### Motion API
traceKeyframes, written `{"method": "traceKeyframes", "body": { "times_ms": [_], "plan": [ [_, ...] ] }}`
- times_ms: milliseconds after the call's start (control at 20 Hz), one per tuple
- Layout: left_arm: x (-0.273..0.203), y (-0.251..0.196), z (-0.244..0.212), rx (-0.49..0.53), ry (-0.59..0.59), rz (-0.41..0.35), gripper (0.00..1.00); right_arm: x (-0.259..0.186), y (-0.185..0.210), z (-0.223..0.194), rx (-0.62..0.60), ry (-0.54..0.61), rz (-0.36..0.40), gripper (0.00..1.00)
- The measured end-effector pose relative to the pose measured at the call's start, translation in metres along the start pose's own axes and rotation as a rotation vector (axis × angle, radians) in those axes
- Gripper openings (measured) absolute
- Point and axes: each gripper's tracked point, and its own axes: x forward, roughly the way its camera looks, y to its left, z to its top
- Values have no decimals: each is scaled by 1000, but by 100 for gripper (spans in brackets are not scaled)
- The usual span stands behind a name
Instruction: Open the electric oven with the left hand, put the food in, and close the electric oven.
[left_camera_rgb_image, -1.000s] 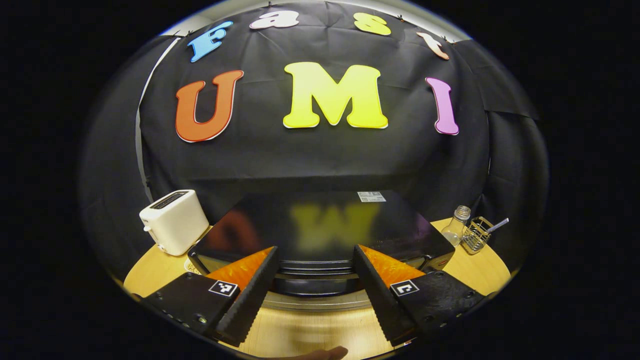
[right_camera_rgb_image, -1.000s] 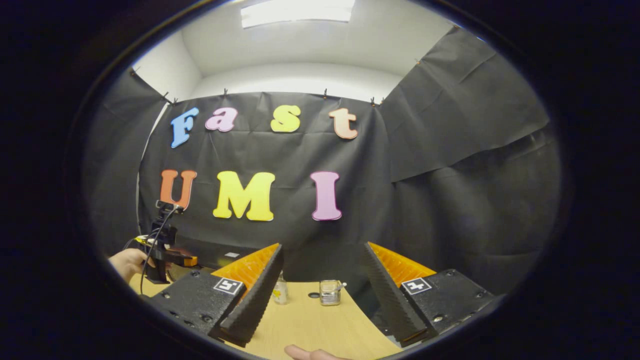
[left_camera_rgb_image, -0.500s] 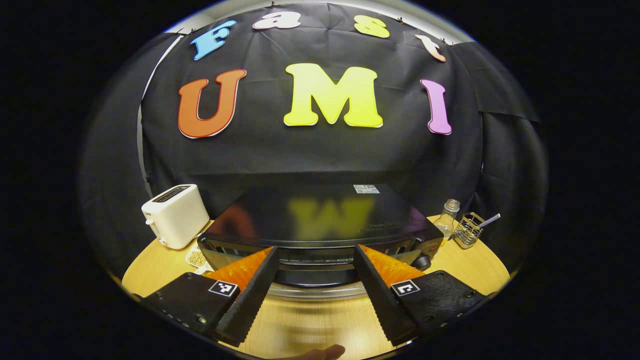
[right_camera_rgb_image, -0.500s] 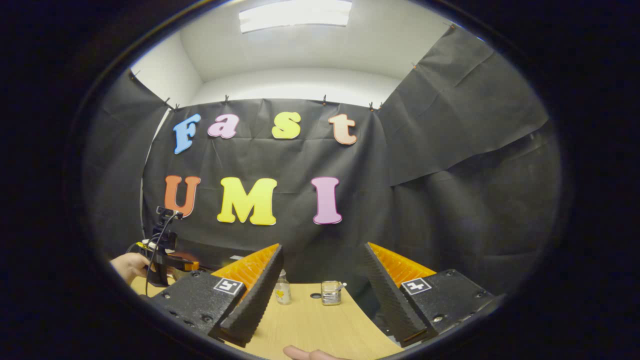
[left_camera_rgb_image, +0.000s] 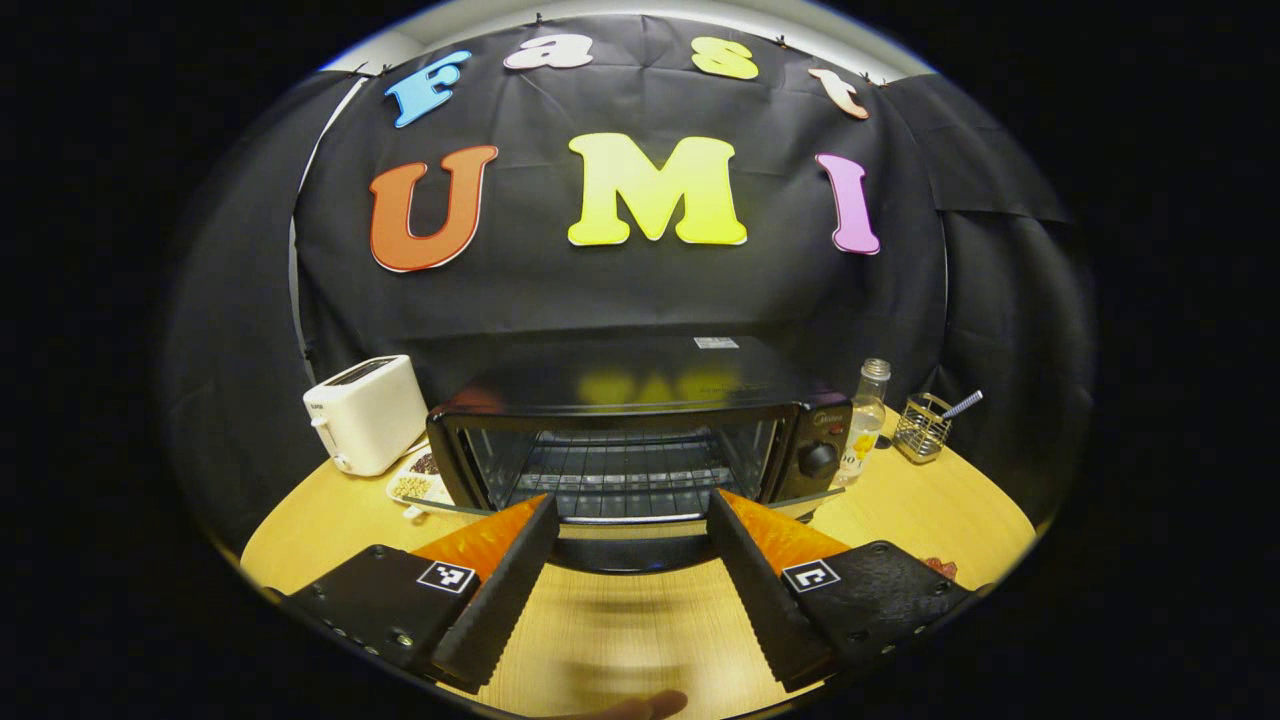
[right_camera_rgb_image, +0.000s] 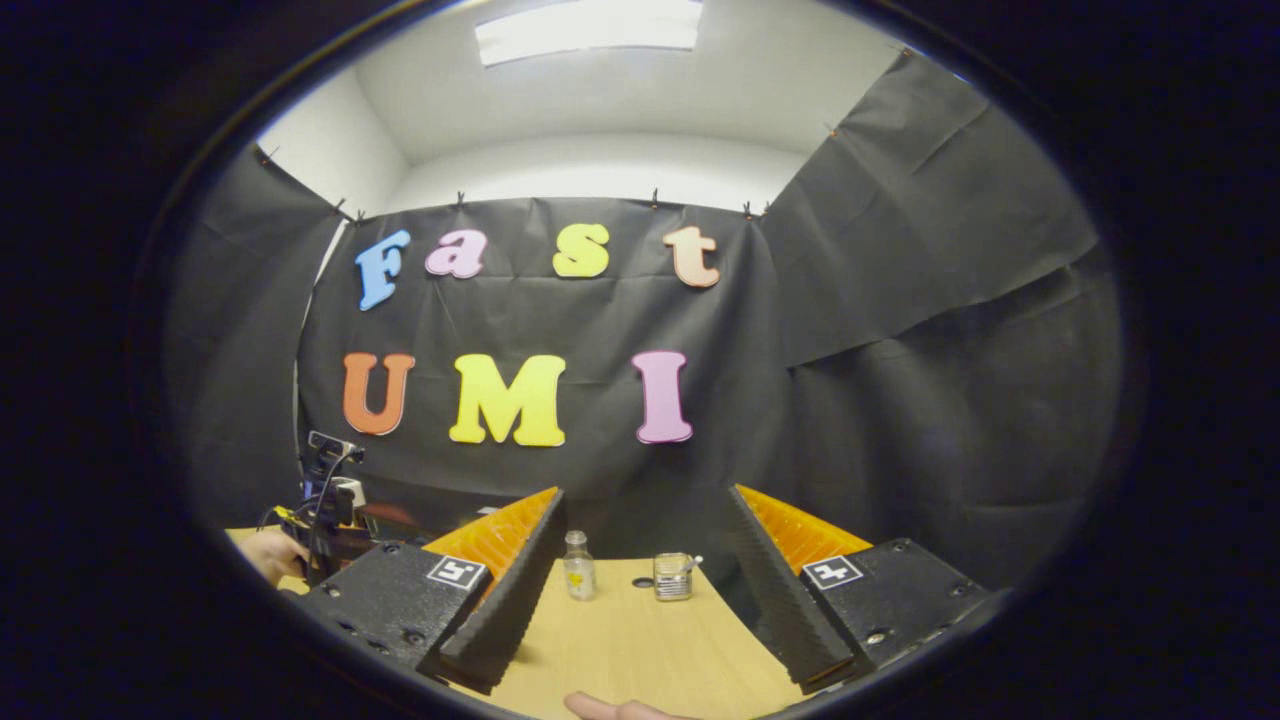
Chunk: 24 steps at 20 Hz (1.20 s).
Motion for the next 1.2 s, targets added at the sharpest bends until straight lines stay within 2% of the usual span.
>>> {"method": "traceKeyframes", "body": {
  "times_ms": [600, 650, 700, 950, 1200],
  "plan": [
    [-31, -4, -66, -15, 58, 3, 96, -9, 14, 1, -13, 7, 18, 100],
    [-33, -5, -74, -20, 73, 3, 96, -9, 15, -1, -14, 13, 19, 97],
    [-35, -6, -83, -21, 90, 3, 96, -8, 16, -3, -16, 17, 22, 100],
    [-37, -7, -104, -8, 115, 0, 95, -9, 21, -8, -20, 32, 29, 100],
    [-35, -11, -143, -77, 218, -8, 95, -10, 30, -11, -28, 36, 43, 100]
  ]
}}
